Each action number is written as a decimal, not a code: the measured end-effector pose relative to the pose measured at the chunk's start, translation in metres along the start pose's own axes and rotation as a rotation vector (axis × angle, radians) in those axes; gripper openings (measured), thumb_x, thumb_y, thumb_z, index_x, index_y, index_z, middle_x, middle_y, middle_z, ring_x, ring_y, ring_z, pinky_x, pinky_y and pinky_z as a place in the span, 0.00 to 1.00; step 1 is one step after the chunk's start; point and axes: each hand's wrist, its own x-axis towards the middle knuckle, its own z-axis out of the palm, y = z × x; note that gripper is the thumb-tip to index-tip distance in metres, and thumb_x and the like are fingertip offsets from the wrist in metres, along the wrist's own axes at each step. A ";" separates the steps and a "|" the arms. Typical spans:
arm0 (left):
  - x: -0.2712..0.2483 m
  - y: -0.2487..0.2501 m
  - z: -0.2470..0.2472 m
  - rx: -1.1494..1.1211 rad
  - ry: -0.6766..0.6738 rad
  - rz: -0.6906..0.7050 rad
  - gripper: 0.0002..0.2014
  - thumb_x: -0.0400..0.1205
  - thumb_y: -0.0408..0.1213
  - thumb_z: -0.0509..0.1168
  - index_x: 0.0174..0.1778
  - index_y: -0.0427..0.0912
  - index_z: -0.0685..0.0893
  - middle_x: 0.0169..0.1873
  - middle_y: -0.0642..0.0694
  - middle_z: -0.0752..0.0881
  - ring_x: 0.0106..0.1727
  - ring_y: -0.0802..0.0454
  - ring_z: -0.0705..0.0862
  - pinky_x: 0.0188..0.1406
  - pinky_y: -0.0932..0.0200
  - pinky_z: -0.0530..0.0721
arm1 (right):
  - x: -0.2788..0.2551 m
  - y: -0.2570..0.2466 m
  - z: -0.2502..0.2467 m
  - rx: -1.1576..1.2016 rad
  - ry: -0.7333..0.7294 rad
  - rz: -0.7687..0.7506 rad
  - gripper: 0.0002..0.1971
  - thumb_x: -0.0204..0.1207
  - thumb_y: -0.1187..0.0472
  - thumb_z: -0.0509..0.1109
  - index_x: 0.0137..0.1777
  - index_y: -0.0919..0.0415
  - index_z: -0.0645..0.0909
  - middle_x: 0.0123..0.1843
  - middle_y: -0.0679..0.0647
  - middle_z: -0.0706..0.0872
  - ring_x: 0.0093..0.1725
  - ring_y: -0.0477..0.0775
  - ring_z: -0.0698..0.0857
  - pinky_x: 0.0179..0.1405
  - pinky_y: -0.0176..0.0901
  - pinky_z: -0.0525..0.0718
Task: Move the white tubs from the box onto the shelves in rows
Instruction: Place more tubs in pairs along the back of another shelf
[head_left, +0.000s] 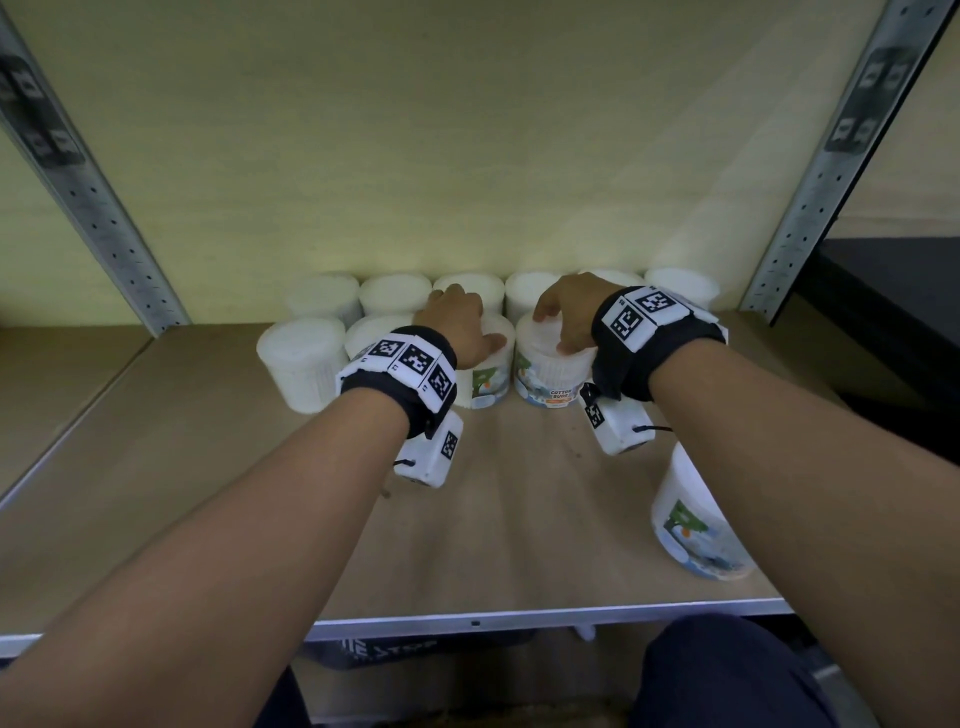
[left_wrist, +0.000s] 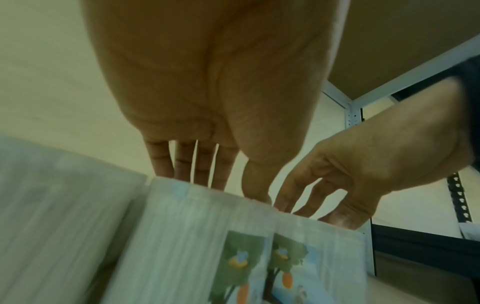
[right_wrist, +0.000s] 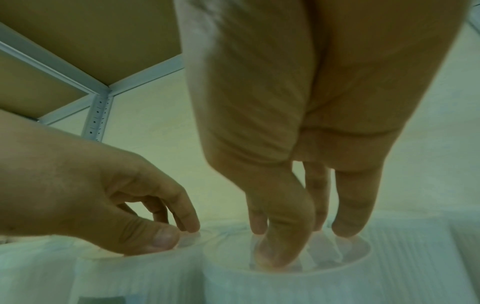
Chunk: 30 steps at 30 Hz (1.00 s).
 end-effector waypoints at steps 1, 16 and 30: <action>0.000 0.000 -0.002 -0.004 -0.017 0.012 0.28 0.81 0.52 0.63 0.74 0.40 0.72 0.72 0.39 0.71 0.73 0.40 0.70 0.71 0.45 0.73 | 0.000 0.000 0.000 0.001 0.002 -0.001 0.27 0.73 0.69 0.73 0.73 0.58 0.77 0.73 0.59 0.77 0.71 0.60 0.78 0.67 0.46 0.77; -0.006 0.002 -0.004 -0.008 -0.014 -0.049 0.29 0.82 0.53 0.60 0.74 0.39 0.71 0.74 0.37 0.67 0.76 0.37 0.65 0.73 0.44 0.70 | 0.003 0.003 0.003 0.003 0.018 -0.010 0.27 0.72 0.69 0.73 0.73 0.57 0.78 0.72 0.58 0.79 0.69 0.60 0.79 0.65 0.45 0.77; -0.008 -0.009 -0.011 -0.092 -0.076 0.101 0.26 0.82 0.42 0.65 0.76 0.43 0.72 0.77 0.44 0.70 0.75 0.45 0.72 0.72 0.55 0.69 | 0.003 0.003 0.005 -0.003 0.033 -0.003 0.26 0.73 0.67 0.73 0.72 0.56 0.78 0.72 0.57 0.79 0.69 0.59 0.79 0.64 0.45 0.77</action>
